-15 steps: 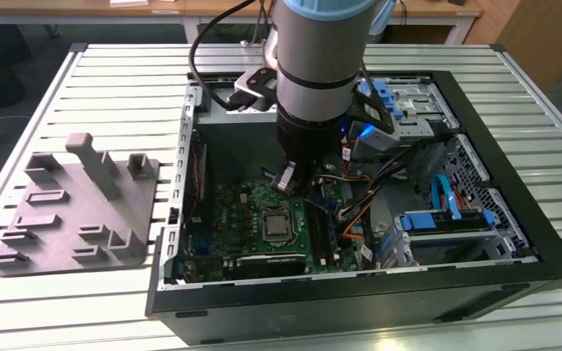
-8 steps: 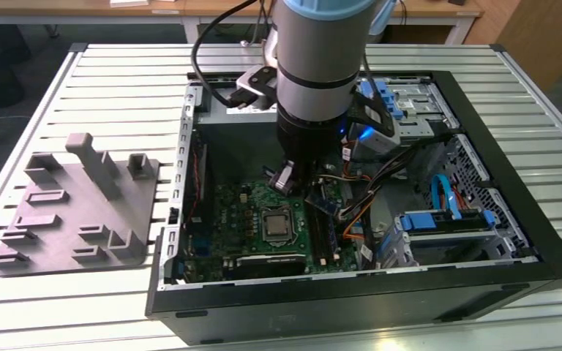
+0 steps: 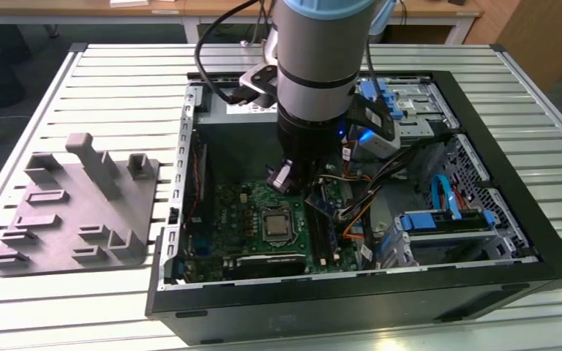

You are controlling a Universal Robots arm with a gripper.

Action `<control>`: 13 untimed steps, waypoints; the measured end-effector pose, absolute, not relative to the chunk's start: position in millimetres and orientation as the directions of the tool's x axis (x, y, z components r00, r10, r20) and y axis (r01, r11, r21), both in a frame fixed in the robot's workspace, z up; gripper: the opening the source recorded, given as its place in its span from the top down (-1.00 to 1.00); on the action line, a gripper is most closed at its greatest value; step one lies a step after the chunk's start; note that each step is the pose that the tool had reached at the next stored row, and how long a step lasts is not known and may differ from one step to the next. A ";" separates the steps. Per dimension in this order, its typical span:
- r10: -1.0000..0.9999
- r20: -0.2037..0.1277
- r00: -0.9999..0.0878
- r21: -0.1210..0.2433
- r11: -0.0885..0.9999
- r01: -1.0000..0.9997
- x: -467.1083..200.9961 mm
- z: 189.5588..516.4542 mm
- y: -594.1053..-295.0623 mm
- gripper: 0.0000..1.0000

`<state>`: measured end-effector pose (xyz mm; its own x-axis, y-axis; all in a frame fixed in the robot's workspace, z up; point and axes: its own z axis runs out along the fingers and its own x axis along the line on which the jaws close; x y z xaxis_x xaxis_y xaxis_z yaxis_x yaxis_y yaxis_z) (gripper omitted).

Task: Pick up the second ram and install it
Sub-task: 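Insert the second ram into the second slot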

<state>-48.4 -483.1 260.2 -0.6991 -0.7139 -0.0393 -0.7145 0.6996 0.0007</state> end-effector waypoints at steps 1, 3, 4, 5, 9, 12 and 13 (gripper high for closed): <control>-0.708 -0.039 -0.705 0.000 0.706 -0.709 -48.4 260.2 -483.1 0.73; -0.696 -0.038 -0.717 -0.001 0.717 -0.697 -48.2 260.2 -483.1 0.73; -0.691 -0.037 -0.722 -0.001 0.723 -0.691 -48.2 260.2 -483.1 0.73; -0.685 -0.037 -0.728 -0.002 0.728 -0.685 -48.1 260.2 -483.1 0.73; -0.660 -0.036 -0.750 -0.003 0.751 -0.661 -47.9 260.2 -483.1 0.73; -0.642 -0.034 -0.766 -0.005 0.766 -0.643 -47.7 260.1 -483.1 0.73; -0.636 -0.034 -0.771 -0.005 0.771 -0.636 -47.6 260.1 -483.1 0.73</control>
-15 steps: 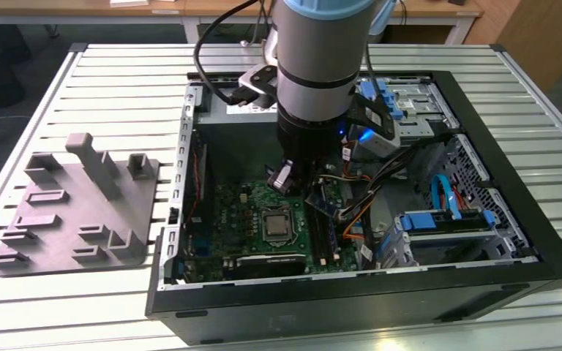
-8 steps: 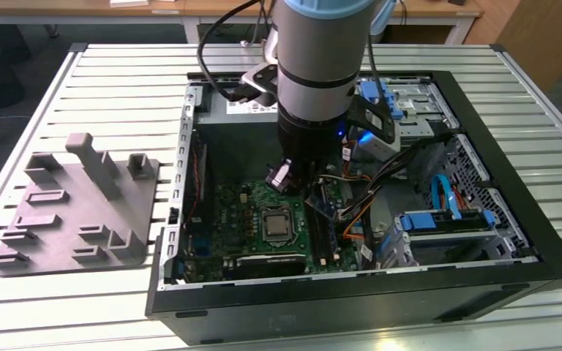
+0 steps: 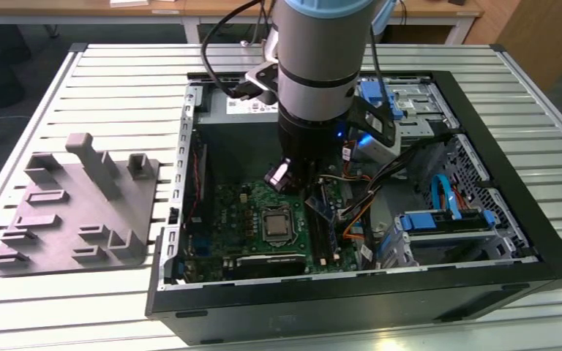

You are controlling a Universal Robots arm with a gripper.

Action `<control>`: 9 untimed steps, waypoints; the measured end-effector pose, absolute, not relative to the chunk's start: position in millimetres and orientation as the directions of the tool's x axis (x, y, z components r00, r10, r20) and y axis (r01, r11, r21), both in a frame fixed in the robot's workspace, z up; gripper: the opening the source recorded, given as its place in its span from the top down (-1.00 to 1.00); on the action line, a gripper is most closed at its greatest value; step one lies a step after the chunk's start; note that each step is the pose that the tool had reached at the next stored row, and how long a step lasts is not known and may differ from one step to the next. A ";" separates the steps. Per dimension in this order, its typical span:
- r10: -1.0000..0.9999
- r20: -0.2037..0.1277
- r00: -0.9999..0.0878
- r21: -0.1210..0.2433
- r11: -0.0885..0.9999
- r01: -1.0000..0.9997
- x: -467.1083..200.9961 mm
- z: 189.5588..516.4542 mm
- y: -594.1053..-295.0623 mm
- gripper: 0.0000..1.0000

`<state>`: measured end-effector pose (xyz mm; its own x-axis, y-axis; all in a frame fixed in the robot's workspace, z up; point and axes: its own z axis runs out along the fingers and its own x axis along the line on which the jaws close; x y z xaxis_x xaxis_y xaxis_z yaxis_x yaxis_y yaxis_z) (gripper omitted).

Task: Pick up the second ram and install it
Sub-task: 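Insert the second ram into the second slot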

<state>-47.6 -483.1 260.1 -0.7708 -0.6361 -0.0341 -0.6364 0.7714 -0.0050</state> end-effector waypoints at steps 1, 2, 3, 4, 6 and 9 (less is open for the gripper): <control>-0.630 -0.034 -0.776 -0.005 0.776 -0.630 -47.5 260.1 -483.1 0.73; -0.624 -0.033 -0.781 -0.006 0.781 -0.624 -47.4 260.1 -483.1 0.73; -0.618 -0.033 -0.785 -0.006 0.786 -0.618 -47.3 260.1 -483.1 0.73; -0.612 -0.033 -0.790 -0.007 0.791 -0.612 -47.3 260.1 -483.1 0.73; -0.600 -0.032 -0.800 -0.007 0.800 -0.600 -47.1 260.1 -483.1 0.73; -0.581 -0.031 -0.814 -0.009 0.814 -0.581 -46.9 260.1 -483.1 0.73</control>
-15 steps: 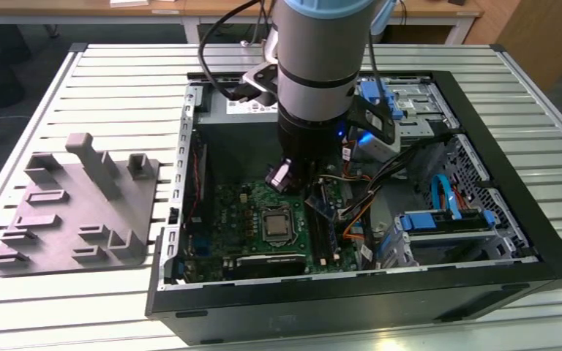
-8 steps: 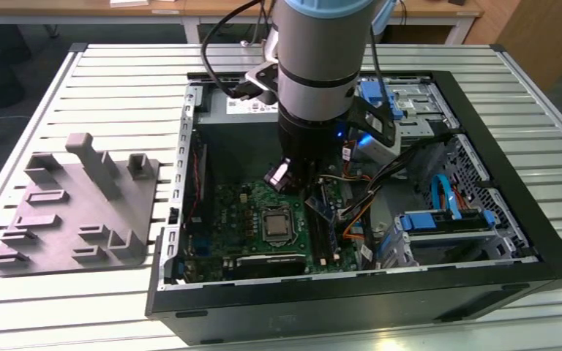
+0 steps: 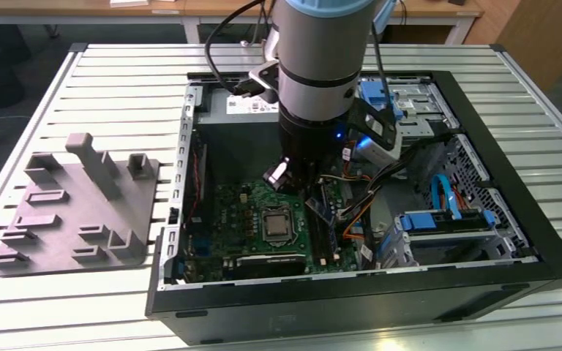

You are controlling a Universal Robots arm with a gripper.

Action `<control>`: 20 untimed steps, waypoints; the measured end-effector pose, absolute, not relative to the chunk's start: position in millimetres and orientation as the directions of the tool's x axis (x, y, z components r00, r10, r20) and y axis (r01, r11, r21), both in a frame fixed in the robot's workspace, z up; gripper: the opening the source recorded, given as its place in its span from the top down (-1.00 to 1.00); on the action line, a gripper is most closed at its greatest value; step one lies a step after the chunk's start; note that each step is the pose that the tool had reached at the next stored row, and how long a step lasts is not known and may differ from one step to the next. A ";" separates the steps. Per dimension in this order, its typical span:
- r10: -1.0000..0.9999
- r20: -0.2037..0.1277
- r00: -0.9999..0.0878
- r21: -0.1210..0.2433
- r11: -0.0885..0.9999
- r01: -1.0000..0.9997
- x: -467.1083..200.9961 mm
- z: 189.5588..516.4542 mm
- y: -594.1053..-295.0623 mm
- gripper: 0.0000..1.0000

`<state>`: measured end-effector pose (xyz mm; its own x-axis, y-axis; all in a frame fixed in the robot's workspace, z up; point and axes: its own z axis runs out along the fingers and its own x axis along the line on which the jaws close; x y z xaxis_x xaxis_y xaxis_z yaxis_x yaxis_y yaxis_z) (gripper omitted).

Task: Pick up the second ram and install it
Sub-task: 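Insert the second ram into the second slot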

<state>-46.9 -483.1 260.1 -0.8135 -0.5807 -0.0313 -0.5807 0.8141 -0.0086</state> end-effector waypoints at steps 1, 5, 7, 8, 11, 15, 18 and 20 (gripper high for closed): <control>-0.575 -0.031 -0.818 -0.009 0.818 -0.575 -46.8 260.1 -483.1 0.73; -0.549 -0.030 -0.835 -0.011 0.836 -0.549 -46.5 260.1 -483.1 0.73; -0.536 -0.029 -0.844 -0.012 0.844 -0.536 -46.4 260.1 -483.1 0.73; -0.529 -0.029 -0.848 -0.012 0.849 -0.529 -46.3 260.1 -483.1 0.73; -0.508 -0.028 -0.861 -0.013 0.862 -0.507 -46.2 260.0 -483.1 0.73; -0.474 -0.028 -0.880 -0.014 0.881 -0.474 -46.1 260.0 -483.1 0.73; -0.438 -0.027 -0.899 -0.016 0.899 -0.437 -46.1 259.9 -483.1 0.73; -0.420 -0.027 -0.907 -0.016 0.908 -0.420 -46.1 259.9 -483.1 0.73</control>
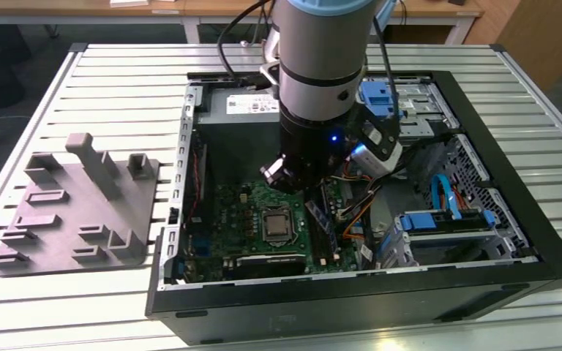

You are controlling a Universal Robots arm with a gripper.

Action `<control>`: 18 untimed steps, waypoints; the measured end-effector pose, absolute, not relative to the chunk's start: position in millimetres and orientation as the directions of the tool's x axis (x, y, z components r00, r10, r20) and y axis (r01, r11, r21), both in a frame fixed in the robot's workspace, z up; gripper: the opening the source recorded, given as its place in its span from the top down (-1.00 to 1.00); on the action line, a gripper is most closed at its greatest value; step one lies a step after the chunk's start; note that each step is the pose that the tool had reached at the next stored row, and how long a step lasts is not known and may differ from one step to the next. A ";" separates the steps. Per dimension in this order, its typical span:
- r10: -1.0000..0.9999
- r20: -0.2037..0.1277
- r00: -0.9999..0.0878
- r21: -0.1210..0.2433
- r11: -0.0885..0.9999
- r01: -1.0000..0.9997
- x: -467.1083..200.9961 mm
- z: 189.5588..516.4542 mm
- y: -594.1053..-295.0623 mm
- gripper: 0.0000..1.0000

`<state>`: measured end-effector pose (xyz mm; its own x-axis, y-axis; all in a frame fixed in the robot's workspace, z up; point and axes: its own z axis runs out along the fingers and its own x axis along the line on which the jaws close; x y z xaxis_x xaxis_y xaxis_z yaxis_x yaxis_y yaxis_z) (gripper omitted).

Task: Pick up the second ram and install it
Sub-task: 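Insert the second ram into the second slot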

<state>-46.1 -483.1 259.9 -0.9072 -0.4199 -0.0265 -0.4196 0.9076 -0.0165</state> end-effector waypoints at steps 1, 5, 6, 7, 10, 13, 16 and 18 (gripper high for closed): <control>-0.411 -0.026 -0.911 -0.017 0.911 -0.411 -46.1 259.8 -483.1 0.73; -0.380 -0.026 -0.924 -0.018 0.925 -0.380 -46.1 259.8 -483.1 0.73; -0.373 -0.026 -0.927 -0.018 0.928 -0.373 -46.1 259.7 -483.1 0.73; -0.366 -0.026 -0.930 -0.018 0.931 -0.366 -46.1 259.7 -483.1 0.73; -0.345 -0.026 -0.938 -0.018 0.938 -0.345 -46.1 259.7 -483.1 0.73; -0.326 -0.026 -0.945 -0.019 0.945 -0.325 -46.1 259.6 -483.1 0.73; -0.307 -0.025 -0.951 -0.019 0.952 -0.307 -46.0 259.6 -483.1 0.73; -0.295 -0.025 -0.955 -0.020 0.955 -0.294 -46.0 259.5 -483.1 0.73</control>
